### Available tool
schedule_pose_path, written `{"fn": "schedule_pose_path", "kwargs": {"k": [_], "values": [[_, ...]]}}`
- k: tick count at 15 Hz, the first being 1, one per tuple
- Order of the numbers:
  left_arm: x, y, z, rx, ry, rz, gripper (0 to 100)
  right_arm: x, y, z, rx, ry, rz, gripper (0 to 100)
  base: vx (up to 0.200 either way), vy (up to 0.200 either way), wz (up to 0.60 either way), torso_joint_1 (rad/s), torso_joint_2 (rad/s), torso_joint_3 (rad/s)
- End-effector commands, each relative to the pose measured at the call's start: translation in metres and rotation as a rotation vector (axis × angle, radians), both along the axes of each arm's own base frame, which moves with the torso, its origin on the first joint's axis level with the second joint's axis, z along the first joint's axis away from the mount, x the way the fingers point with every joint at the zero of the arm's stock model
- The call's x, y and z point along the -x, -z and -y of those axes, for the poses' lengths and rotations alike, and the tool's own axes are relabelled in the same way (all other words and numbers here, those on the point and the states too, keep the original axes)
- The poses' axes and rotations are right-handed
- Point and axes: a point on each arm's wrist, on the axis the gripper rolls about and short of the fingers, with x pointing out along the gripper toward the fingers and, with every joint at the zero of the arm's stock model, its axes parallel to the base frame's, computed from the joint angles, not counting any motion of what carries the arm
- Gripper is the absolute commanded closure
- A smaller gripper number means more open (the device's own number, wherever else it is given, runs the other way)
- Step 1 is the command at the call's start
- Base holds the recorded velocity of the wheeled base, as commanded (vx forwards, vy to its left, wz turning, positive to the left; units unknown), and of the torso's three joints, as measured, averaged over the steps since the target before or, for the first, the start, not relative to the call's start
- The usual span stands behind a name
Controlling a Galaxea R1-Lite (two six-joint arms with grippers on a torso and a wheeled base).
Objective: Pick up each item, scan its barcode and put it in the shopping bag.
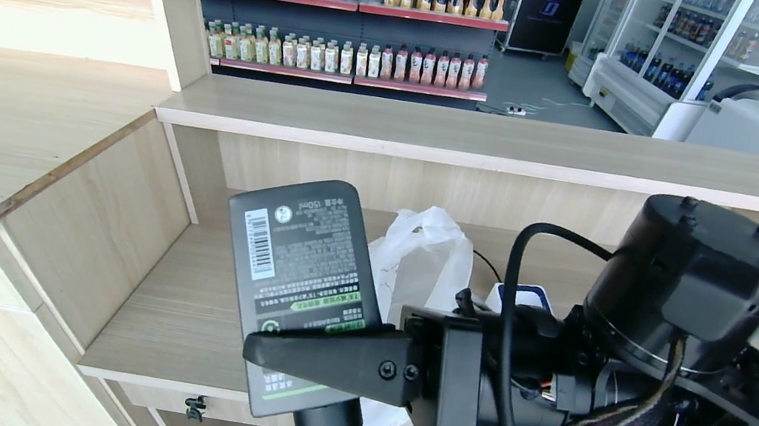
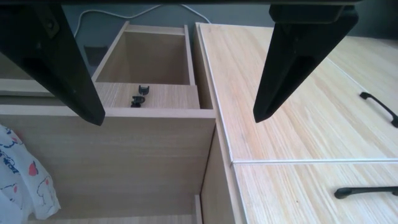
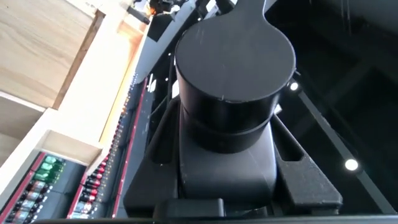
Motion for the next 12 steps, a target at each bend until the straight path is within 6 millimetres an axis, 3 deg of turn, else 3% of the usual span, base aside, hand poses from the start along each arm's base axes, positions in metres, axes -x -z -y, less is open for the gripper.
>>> {"fn": "schedule_pose_path", "kwargs": {"k": [1,5,7,9,11,12], "values": [[0.0,0.0,0.0,0.0,-0.001,0.0,0,0.001,0.001,-0.002,0.004,-0.006,-0.006,100,0.0,0.0,0.0,0.0,0.0,0.0],[0.0,0.0,0.0,0.0,-0.001,0.0,0,-0.004,-0.008,0.011,0.002,0.033,-0.121,100,0.0,0.0,0.0,0.0,0.0,0.0],[0.0,0.0,0.0,0.0,-0.001,0.0,0,-0.032,-0.031,0.066,-0.045,0.312,-0.318,100,0.0,0.0,0.0,0.0,0.0,0.0],[0.0,0.0,0.0,0.0,-0.001,0.0,0,-0.043,-0.049,0.132,-0.132,0.603,-0.563,100,0.0,0.0,0.0,0.0,0.0,0.0],[0.0,0.0,0.0,0.0,-0.001,0.0,0,-0.029,-0.043,0.193,-0.199,0.815,-0.89,100,0.0,0.0,0.0,0.0,0.0,0.0],[0.0,0.0,0.0,0.0,-0.001,0.0,0,-0.019,-0.033,0.212,-0.227,0.867,-1.075,100,0.0,0.0,0.0,0.0,0.0,0.0]]}}
